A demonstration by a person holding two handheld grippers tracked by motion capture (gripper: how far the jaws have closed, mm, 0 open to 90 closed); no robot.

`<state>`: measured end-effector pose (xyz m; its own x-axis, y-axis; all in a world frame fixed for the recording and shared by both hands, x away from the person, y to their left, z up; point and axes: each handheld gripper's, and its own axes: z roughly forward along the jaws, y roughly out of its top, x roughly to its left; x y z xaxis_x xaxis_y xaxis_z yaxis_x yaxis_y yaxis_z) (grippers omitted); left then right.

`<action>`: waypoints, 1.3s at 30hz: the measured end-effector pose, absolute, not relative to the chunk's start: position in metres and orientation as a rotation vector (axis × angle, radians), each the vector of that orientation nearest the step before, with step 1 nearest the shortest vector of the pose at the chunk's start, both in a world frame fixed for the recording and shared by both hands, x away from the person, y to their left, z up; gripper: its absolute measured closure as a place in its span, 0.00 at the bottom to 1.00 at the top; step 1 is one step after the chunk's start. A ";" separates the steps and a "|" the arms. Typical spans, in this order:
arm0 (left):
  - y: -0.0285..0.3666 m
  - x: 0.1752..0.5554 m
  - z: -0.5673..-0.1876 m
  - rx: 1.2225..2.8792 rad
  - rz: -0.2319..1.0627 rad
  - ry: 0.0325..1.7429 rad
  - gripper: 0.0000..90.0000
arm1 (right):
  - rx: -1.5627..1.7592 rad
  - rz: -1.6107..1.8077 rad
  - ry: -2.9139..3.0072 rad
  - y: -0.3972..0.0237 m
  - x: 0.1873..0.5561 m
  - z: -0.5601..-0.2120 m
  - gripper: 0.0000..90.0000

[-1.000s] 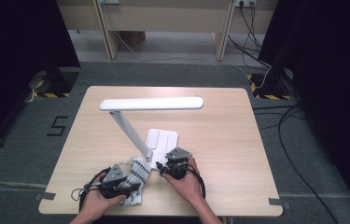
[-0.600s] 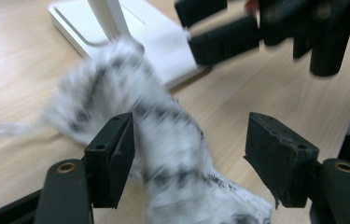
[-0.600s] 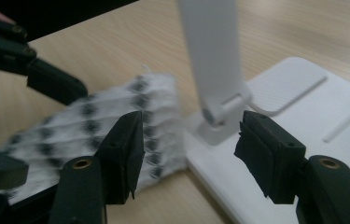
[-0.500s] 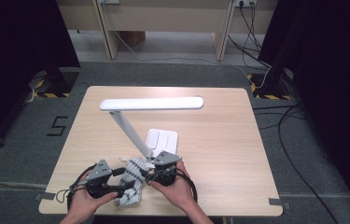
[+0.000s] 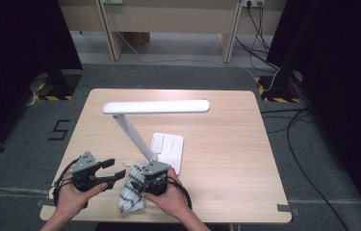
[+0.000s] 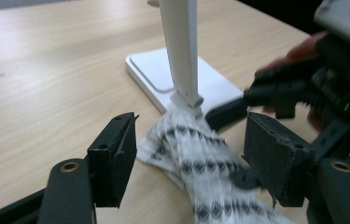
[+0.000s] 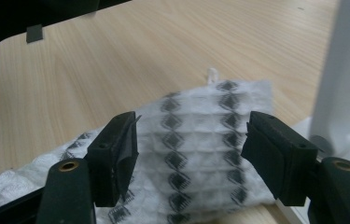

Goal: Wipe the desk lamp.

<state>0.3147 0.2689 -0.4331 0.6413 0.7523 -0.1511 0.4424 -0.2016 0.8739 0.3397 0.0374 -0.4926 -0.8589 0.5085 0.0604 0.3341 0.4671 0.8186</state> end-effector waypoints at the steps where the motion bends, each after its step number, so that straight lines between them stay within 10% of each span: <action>1: 0.268 0.317 -0.431 1.835 0.379 0.947 0.38 | 0.716 1.333 2.528 0.040 0.340 -0.494 0.37; 22: 0.235 0.352 -0.392 1.750 0.399 0.837 0.37 | 0.740 1.240 2.635 0.055 0.344 -0.519 0.37; 31: 0.231 0.356 -0.387 1.728 0.415 0.851 0.38 | 0.738 1.300 2.694 0.054 0.344 -0.519 0.70; 39: 0.232 0.364 -0.386 1.695 0.447 0.894 0.42 | 0.714 1.271 2.710 0.056 0.340 -0.515 0.79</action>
<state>0.3641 0.2317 -0.3857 0.6418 0.7525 -0.1475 0.3332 -0.1004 0.9375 0.3397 0.0564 -0.5153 -0.8902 0.4352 0.1345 0.3817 0.5515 0.7417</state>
